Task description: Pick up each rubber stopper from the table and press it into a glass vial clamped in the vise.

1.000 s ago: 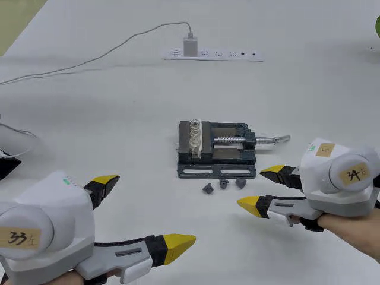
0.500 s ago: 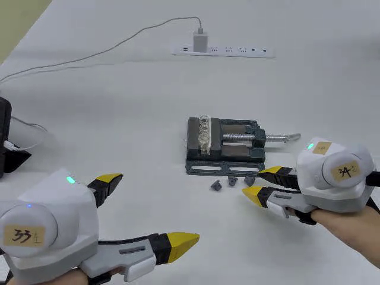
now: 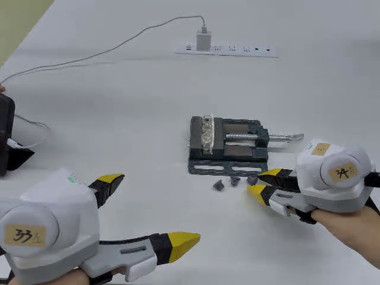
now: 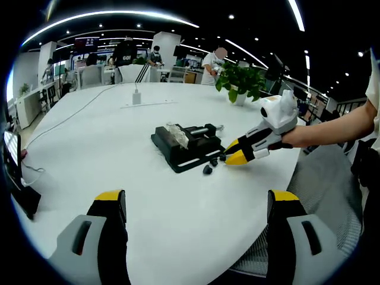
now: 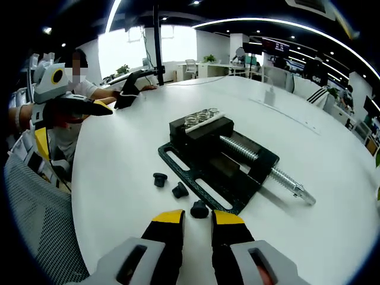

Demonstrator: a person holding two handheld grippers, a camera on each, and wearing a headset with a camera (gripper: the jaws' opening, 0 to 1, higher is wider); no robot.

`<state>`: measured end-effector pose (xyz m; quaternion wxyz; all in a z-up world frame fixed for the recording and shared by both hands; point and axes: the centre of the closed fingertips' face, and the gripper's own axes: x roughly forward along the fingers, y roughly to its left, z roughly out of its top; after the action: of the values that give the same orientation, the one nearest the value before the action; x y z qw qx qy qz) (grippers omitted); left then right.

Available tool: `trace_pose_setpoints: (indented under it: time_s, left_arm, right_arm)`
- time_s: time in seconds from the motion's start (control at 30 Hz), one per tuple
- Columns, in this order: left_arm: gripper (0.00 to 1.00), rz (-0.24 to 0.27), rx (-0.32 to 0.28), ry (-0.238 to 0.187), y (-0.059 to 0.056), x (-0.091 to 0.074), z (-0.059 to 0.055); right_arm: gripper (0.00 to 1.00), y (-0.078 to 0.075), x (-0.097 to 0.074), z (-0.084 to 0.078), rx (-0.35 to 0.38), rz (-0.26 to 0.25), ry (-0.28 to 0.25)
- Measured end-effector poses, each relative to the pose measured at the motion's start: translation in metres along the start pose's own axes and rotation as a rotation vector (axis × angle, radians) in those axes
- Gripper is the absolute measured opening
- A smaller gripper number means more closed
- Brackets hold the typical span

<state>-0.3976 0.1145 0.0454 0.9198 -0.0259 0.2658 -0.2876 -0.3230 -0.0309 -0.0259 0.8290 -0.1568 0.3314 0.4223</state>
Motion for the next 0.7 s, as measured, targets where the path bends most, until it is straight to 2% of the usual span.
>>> trace_pose_setpoints:
  time_s: [0.23, 0.7]
  left_arm:
    - [0.98, -0.004, 0.003, 0.003, -0.0010, 0.0010, 0.0000]
    - [0.98, -0.010, 0.012, 0.005, -0.0013, 0.0007, -0.0007]
  right_arm:
    - [0.08, -0.0006, -0.0011, -0.0001, -0.018, -0.005, 0.003]
    - [0.08, -0.0008, -0.0053, 0.0049, -0.021, 0.006, -0.004]
